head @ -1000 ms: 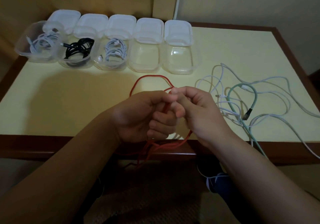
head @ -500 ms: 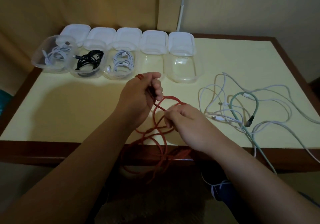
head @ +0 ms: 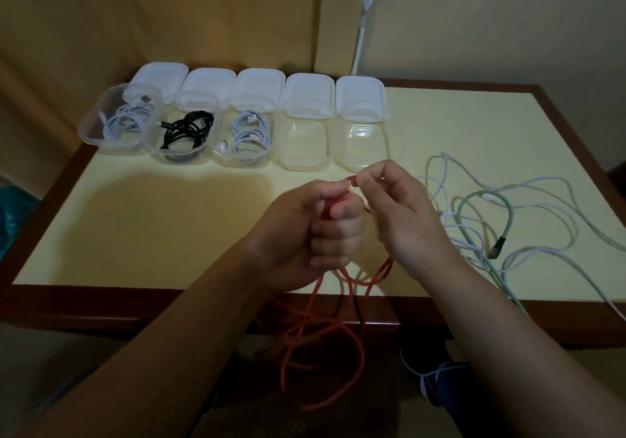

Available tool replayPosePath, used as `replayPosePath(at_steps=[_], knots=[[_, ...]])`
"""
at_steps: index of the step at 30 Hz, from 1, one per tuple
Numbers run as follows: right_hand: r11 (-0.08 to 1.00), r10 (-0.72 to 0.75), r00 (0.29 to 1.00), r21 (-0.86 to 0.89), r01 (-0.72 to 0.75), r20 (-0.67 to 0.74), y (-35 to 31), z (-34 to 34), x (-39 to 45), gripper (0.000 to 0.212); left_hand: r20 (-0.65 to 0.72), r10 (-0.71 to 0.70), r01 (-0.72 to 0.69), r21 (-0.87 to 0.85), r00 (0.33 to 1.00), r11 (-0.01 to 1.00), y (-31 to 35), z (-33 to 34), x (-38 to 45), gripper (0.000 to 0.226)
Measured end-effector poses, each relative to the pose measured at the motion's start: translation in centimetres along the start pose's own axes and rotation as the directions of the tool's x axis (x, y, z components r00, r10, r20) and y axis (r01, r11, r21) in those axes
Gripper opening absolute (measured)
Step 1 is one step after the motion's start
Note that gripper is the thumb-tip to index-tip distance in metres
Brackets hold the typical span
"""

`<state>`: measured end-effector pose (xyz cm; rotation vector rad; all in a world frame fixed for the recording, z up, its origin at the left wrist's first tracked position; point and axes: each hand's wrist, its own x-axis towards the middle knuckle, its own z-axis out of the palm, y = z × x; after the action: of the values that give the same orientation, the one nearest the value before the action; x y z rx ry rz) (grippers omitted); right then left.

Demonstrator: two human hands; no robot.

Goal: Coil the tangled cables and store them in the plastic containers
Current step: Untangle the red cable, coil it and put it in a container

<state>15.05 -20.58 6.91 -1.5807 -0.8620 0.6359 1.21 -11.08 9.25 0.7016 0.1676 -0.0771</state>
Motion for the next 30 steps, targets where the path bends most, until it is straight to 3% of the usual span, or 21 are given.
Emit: replayPosePath(at_steps=[3, 7, 9, 12, 14, 16, 18, 19, 20, 21, 23, 25, 28, 30], knots=[[0.99, 0.137, 0.988, -0.028, -0.135, 0.076, 1.1, 1.0, 0.0, 0.021, -0.039, 0.094, -0.099, -0.154, 0.995, 0.983, 0.3, -0.1, -0.1, 0.039], [0.966, 0.181, 0.946, -0.227, -0.12, 0.269, 1.1, 2.6, -1.3, 0.033, -0.277, 0.197, -0.282, -0.315, 0.94, 0.906, 0.6, -0.9, 0.0, 0.041], [0.942, 0.226, 0.92, -0.313, -0.122, 0.321, 0.1, 3.0, -2.1, 0.038, -0.394, 0.247, -0.376, -0.292, 0.885, 0.88, 0.5, -1.1, 0.4, 0.038], [0.867, 0.252, 0.915, -0.494, -0.069, 0.314, -1.9, 3.1, -3.4, 0.038, -0.537, 0.4, -0.463, 0.02, 0.743, 0.886, 0.6, -2.4, 0.9, 0.036], [0.857, 0.19, 0.938, -0.515, -0.014, 0.291, -3.1, 2.9, -4.2, 0.037, -0.512, 0.495, -0.381, 0.318, 0.702, 0.868, 1.1, -3.4, 0.6, 0.036], [0.858, 0.096, 0.965, -0.511, 0.044, 0.245, -3.9, 2.7, -4.7, 0.038, -0.426, 0.483, -0.149, 0.612, 0.765, 0.776, 1.4, -3.4, 0.0, 0.036], [0.854, 0.009, 0.981, -0.512, 0.093, 0.194, -4.2, 2.2, -4.8, 0.035, -0.375, 0.417, 0.082, 0.816, 0.828, 0.572, 1.1, -2.6, -0.6, 0.039], [0.859, -0.036, 0.985, -0.5, 0.115, 0.166, -4.2, 1.9, -4.8, 0.034, -0.342, 0.383, 0.13, 0.866, 0.858, 0.482, 0.8, -2.2, -0.7, 0.04], [0.865, -0.082, 0.987, -0.482, 0.138, 0.135, -4.2, 1.6, -4.6, 0.033, -0.313, 0.333, 0.139, 0.88, 0.889, 0.454, 0.6, -2.0, -0.8, 0.042], [0.874, -0.124, 0.986, -0.459, 0.161, 0.109, -4.2, 1.2, -4.4, 0.033, -0.308, 0.254, 0.145, 0.849, 0.917, 0.508, 0.3, -1.9, -0.8, 0.044], [0.897, -0.17, 0.981, -0.397, 0.192, 0.091, -3.9, 0.5, -3.7, 0.034, -0.309, 0.081, 0.159, 0.675, 0.947, 0.72, 0.3, -1.7, -0.8, 0.057], [0.943, -0.156, 0.985, -0.284, 0.173, 0.079, -2.8, 0.2, -2.8, 0.035, -0.247, -0.05, 0.174, 0.509, 0.968, 0.843, 0.5, -1.7, -0.7, 0.066], [0.997, -0.039, 0.996, -0.059, 0.044, 0.08, -1.0, 0.5, -1.6, 0.04, 0.009, -0.182, 0.176, 0.212, 0.983, 0.961, 0.8, -1.4, -0.7, 0.059], [0.998, 0.045, 0.991, -0.047, -0.039, 0.124, -0.2, 1.1, -1.2, 0.049, 0.184, -0.119, 0.144, -0.129, 0.976, 0.981, 0.9, -1.2, -0.7, 0.053]])
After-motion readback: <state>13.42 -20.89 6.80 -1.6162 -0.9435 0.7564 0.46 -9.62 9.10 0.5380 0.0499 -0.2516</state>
